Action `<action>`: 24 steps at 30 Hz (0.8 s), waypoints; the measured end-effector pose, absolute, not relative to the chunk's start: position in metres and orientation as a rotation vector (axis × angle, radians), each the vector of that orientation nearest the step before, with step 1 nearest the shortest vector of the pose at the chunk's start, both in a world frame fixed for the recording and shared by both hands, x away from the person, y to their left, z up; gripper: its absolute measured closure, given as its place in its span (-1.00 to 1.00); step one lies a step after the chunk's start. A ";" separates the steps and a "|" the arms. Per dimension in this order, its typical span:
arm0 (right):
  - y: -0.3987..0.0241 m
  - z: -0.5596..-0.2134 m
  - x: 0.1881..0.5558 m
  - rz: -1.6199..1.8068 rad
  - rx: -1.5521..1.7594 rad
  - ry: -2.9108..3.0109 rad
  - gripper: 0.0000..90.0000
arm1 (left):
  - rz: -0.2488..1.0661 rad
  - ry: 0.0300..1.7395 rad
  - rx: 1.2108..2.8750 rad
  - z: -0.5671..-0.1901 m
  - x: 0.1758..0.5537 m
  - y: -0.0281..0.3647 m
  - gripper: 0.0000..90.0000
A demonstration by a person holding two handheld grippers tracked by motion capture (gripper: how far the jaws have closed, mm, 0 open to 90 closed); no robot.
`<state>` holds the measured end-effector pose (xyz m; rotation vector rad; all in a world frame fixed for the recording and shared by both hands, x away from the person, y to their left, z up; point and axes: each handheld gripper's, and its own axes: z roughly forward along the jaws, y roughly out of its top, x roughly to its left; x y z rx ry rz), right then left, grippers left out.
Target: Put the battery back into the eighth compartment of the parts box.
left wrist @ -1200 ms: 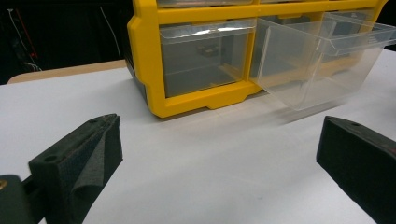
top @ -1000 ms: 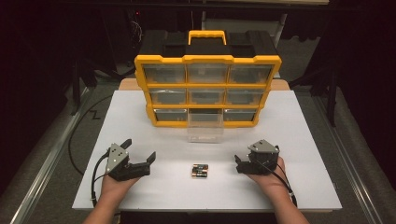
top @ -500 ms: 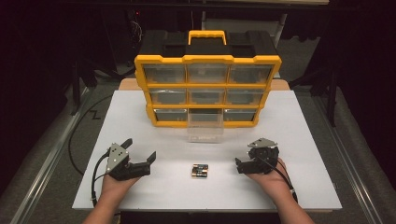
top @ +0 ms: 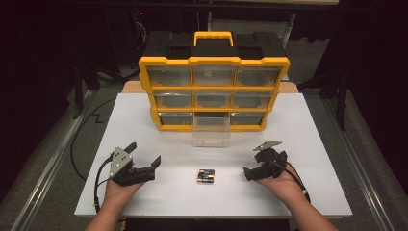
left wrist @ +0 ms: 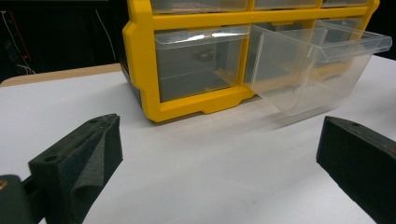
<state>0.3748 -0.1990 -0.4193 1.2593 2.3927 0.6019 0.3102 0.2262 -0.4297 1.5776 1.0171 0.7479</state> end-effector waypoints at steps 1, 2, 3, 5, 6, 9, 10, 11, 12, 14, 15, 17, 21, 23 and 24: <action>-0.198 -0.417 0.375 0.586 1.253 2.408 -0.98 | 0.749 1.016 1.579 -0.430 0.310 0.226 -0.97; -0.198 -0.417 0.375 0.586 1.253 2.408 -0.98 | 0.750 1.017 1.579 -0.430 0.310 0.226 -0.97; -0.197 -0.415 0.375 0.573 1.260 2.424 -0.98 | 0.748 1.017 1.576 -0.429 0.310 0.226 -0.97; -0.196 -0.412 0.376 0.551 1.264 2.442 -0.98 | 0.748 1.013 1.579 -0.429 0.310 0.226 -0.97; -0.196 -0.412 0.376 0.551 1.264 2.442 -0.98 | 0.748 1.013 1.579 -0.429 0.310 0.226 -0.97; -0.196 -0.410 0.377 0.533 1.261 2.461 -0.98 | 0.747 1.014 1.576 -0.429 0.310 0.226 -0.97; -0.196 -0.409 0.379 0.520 1.257 2.472 -0.98 | 0.747 1.013 1.576 -0.429 0.310 0.226 -0.97; -0.196 -0.408 0.379 0.505 1.259 2.475 -0.98 | 0.747 1.013 1.577 -0.429 0.310 0.226 -0.97; -0.196 -0.408 0.379 0.499 1.262 2.475 -0.98 | 0.745 1.013 1.576 -0.429 0.310 0.226 -0.97; -0.197 -0.406 0.381 0.476 1.254 2.497 -0.98 | 0.745 1.013 1.577 -0.429 0.310 0.226 -0.97; -0.197 -0.405 0.382 0.456 1.248 2.516 -0.98 | 0.744 1.012 1.576 -0.429 0.310 0.226 -0.97; -0.197 -0.404 0.384 0.437 1.252 2.529 -0.98 | 0.744 1.010 1.577 -0.429 0.310 0.226 -0.97; -0.195 -0.402 0.385 0.396 1.234 2.555 -0.98 | 0.743 1.011 1.577 -0.429 0.310 0.226 -0.97; -0.195 -0.401 0.387 0.371 1.226 2.579 -0.98 | 0.742 1.009 1.577 -0.429 0.310 0.226 -0.97; -0.195 -0.401 0.387 0.371 1.226 2.579 -0.98 | 0.742 1.009 1.577 -0.429 0.310 0.226 -0.97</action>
